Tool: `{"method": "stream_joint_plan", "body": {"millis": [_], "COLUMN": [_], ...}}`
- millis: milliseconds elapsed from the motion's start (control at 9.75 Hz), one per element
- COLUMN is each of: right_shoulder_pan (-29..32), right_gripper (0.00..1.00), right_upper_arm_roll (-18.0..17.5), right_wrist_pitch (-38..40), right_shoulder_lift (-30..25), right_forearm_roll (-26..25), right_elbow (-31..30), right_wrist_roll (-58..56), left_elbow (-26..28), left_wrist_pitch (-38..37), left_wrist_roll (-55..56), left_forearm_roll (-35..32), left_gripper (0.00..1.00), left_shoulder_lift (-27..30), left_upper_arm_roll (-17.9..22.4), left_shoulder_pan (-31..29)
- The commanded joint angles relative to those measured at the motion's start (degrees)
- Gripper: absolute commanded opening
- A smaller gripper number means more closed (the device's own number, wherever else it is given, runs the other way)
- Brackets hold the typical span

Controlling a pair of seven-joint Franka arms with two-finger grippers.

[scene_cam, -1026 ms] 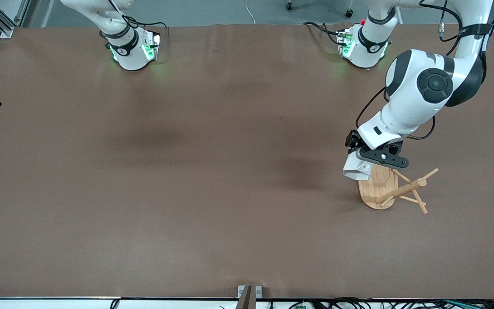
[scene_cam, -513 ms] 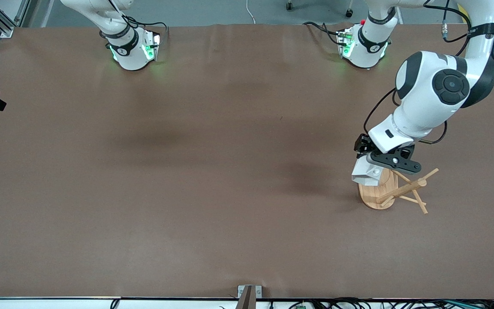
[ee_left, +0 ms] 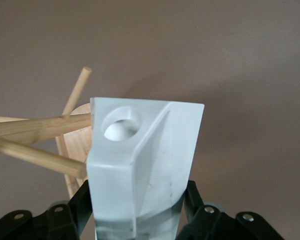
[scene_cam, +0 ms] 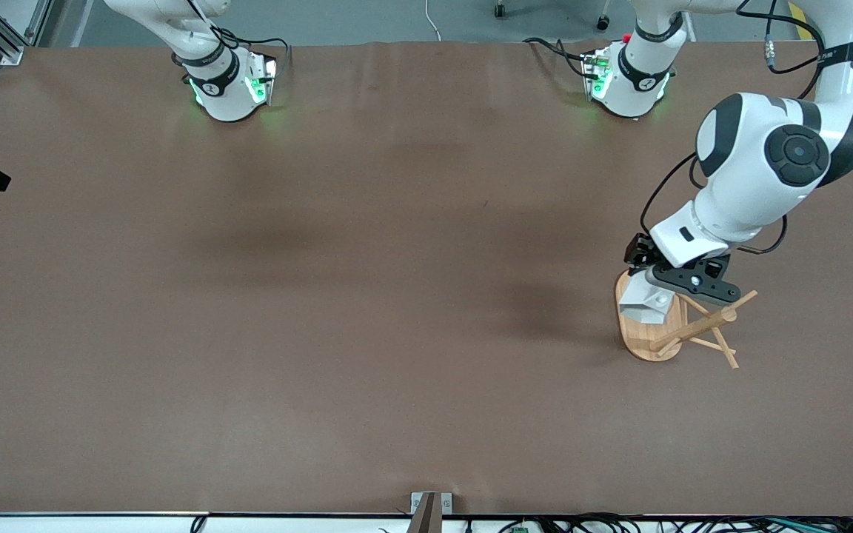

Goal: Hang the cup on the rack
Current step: 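Lower the cup with the left gripper, hooking its handle onto a peg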

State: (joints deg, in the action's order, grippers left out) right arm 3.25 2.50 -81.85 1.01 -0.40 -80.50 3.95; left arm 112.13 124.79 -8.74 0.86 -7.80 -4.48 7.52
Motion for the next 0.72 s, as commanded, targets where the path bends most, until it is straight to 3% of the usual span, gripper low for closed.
{"method": "stream_joint_plan", "body": {"millis": [0,615], "right_shoulder_pan": [-0.1,0.0], "right_gripper": [1.00,1.00], "right_upper_arm_roll": [-0.4,-0.3], "right_wrist_pitch": [0.7,0.8], "right_shoulder_lift": [0.5,0.5], "right_forearm_roll": [-1.3,-1.1], "right_elbow": [1.2,1.2], "right_wrist_roll": [0.5,0.5], "left_elbow": [0.5,0.5], "left_wrist_pitch": [0.0,0.4], "left_wrist_roll": [-1.5,-4.1], "left_forearm_roll": [0.6,3.4], "left_gripper": [0.04,0.06], "left_shoulder_lift": [-1.4,-2.7], "left_upper_arm_roll": [0.3,2.2], "left_shoulder_pan": [-0.2,-0.9]}}
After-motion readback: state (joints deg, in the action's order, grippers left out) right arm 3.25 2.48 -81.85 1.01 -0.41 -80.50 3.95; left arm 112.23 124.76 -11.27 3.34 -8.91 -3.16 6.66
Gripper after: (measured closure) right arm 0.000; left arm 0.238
